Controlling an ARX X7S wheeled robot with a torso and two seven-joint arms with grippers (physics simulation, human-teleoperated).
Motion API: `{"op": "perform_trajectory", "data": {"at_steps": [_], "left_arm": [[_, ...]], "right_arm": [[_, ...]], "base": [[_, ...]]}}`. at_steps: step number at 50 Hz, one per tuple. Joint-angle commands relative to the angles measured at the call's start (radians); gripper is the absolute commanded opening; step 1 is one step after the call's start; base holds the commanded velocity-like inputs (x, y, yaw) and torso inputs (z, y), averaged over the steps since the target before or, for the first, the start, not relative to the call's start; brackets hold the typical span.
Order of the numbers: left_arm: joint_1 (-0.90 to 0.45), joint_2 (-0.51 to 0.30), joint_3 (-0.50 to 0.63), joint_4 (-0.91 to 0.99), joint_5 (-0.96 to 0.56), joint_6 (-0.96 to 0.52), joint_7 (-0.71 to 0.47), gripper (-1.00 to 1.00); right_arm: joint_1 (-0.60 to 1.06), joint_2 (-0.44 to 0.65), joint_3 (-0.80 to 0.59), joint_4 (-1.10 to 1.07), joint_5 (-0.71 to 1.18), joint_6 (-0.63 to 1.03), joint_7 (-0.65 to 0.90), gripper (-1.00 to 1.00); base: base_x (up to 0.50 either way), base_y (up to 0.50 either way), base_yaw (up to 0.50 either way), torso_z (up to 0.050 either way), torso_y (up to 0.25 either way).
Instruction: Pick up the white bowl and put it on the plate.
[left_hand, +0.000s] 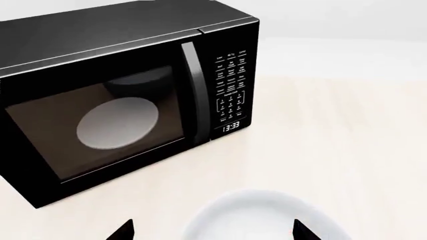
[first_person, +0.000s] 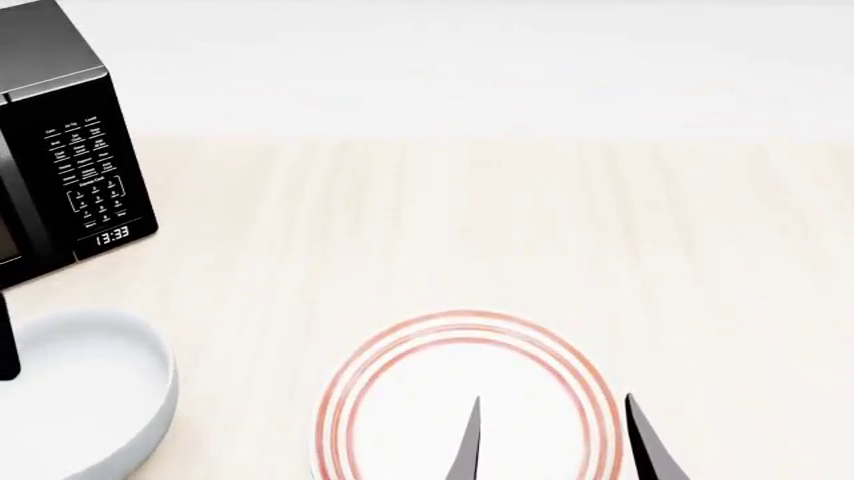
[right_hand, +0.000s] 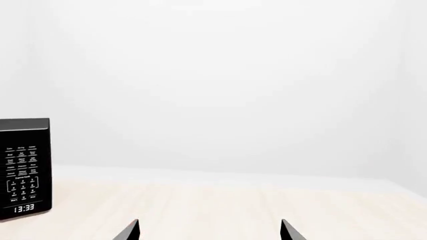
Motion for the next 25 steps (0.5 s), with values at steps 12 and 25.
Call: {"op": "perform_trajectory", "data": {"at_steps": [12,25], "left_arm": [[0.033,-0.002,0.042,-0.103,0.033,0.075,0.017,1.0],[0.045,-0.007,0.069,-0.166,0.069,0.132,0.034,1.0]], "right_arm": [[0.002,0.013,-0.011,0.003,0.009,-0.005,0.017,1.0],[0.004,0.023,-0.021,0.003,0.016,-0.01,0.027,1.0]], "base": [[0.0,0.0,0.0,0.0,0.0],[0.0,0.0,0.0,0.0,0.0]]}}
